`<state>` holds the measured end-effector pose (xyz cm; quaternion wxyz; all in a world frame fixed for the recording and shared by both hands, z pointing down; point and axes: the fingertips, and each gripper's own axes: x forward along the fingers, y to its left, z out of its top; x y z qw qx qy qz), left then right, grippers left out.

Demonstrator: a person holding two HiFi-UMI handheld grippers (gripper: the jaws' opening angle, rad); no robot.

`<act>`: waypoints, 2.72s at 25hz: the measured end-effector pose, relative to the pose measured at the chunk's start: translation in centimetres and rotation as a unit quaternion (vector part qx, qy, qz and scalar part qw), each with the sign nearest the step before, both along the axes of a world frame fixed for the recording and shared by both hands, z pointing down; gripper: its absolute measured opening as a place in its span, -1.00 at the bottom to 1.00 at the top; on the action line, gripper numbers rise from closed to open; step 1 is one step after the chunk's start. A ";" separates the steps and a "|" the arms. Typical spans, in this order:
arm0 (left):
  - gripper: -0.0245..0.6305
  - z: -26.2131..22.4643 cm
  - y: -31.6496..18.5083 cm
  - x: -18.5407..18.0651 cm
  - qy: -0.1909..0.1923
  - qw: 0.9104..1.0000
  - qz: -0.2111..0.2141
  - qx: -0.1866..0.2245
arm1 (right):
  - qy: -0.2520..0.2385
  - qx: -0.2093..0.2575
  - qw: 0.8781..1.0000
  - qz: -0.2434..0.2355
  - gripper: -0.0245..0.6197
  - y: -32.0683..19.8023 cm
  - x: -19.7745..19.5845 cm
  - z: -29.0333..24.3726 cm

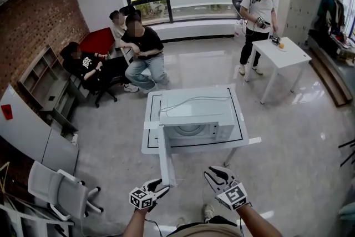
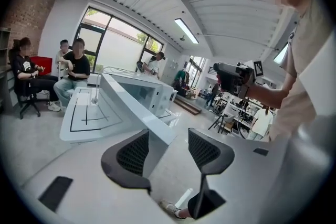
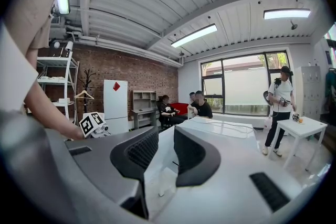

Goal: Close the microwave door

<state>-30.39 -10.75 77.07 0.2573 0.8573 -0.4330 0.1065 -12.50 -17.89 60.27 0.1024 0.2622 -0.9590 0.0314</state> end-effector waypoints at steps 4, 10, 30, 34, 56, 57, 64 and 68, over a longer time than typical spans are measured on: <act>-0.17 0.3 -1.1 2.4 -0.011 1.000 0.018 -0.005 | -0.004 -0.002 1.000 -0.001 -0.63 -0.9 1.2 0.0; -0.17 0.7 -2.2 6.3 -0.030 0.998 0.048 -0.014 | -0.005 -0.001 1.000 -0.001 -0.63 -2.2 3.6 0.0; -0.19 -0.3 -9.6 12.6 -0.019 0.999 0.029 0.006 | -0.006 0.017 1.000 0.026 -0.63 -6.8 11.5 -0.4; -0.25 -0.3 -11.1 13.2 -0.021 0.999 0.026 0.005 | -0.010 0.020 0.999 0.035 -0.63 -7.4 12.4 -0.5; -0.28 -0.6 -19.7 16.2 -0.032 0.999 -0.009 0.002 | -0.007 0.017 0.997 0.080 -0.63 -9.9 15.1 -0.2; -0.28 -0.7 -20.2 16.3 -0.032 0.999 -0.009 0.002 | -0.006 0.017 0.997 0.079 -0.63 -10.2 15.1 -0.2; -0.28 -0.8 -23.9 16.8 -0.032 0.999 -0.013 0.010 | -0.002 0.014 0.997 0.076 -0.63 -12.5 14.3 0.1; -0.28 -0.8 -25.7 16.9 -0.024 1.000 -0.018 0.008 | 0.001 0.007 0.997 0.072 -0.63 -12.8 13.8 0.2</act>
